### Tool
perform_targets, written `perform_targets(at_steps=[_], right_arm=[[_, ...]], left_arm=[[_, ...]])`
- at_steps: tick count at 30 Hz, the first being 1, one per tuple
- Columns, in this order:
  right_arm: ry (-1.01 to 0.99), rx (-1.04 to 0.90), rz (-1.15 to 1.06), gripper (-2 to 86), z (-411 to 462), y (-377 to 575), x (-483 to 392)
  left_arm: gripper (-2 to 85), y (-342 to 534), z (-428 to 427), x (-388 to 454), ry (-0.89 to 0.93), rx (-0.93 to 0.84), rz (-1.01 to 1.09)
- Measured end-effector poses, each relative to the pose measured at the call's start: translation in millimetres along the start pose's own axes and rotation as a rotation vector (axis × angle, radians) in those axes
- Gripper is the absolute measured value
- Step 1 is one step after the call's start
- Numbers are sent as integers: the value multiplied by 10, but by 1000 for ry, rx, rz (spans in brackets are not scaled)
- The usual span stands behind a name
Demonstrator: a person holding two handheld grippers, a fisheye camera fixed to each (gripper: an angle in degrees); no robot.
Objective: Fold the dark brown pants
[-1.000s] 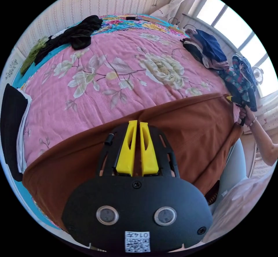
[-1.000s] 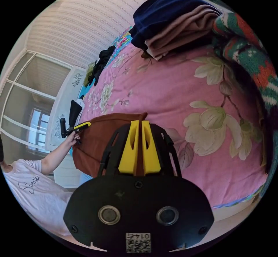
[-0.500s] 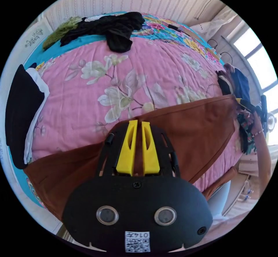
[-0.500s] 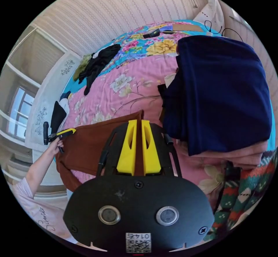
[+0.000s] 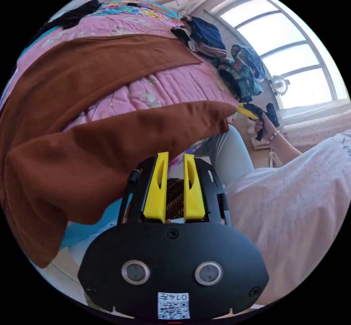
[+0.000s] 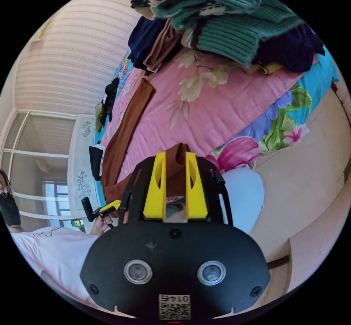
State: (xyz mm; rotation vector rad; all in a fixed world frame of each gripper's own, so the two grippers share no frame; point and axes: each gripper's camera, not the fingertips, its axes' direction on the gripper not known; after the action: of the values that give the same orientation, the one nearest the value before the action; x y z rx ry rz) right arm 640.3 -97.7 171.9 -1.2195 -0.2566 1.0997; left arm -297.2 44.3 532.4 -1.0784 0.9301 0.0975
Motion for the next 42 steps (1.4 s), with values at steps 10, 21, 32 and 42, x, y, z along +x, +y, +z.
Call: perform_targets(at_steps=[10, 21, 32, 42], right_arm=[[-49, -117, -18, 93, 445, 169, 14], [-99, -33, -29, 8, 303, 240, -210], [-352, 96, -522, 6, -300, -5, -1691], [-112, -62, -98, 5, 113, 317, -88]], left_arm=[[78, 1269, -641, -1418, 435, 492, -702], [101, 1850, -895, -1618, 429, 729, -767], [-8, 1735, -1226, -1465, 319, 715, -624], [-9, 2046, -687, -1168, 184, 409, -603]])
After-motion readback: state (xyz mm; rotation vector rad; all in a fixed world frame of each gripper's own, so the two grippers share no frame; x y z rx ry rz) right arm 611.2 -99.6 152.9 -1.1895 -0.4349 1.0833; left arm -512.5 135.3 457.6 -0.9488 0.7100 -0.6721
